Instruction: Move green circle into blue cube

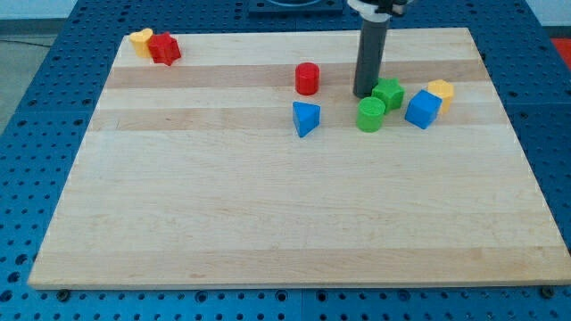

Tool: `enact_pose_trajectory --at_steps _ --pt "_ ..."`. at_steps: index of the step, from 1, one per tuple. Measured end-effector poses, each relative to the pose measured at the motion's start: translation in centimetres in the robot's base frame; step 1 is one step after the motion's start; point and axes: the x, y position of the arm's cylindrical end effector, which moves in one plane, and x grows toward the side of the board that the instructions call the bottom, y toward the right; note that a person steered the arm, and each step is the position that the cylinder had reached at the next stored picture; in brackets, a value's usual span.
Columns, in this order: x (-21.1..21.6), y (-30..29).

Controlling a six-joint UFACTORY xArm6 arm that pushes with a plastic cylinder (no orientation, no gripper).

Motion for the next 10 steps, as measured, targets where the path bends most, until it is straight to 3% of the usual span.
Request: enact_pose_trajectory --at_steps 2,7,10 --pt "0.0 2.3" --pt "5.2 -17.0" --pt "5.3 -9.7"
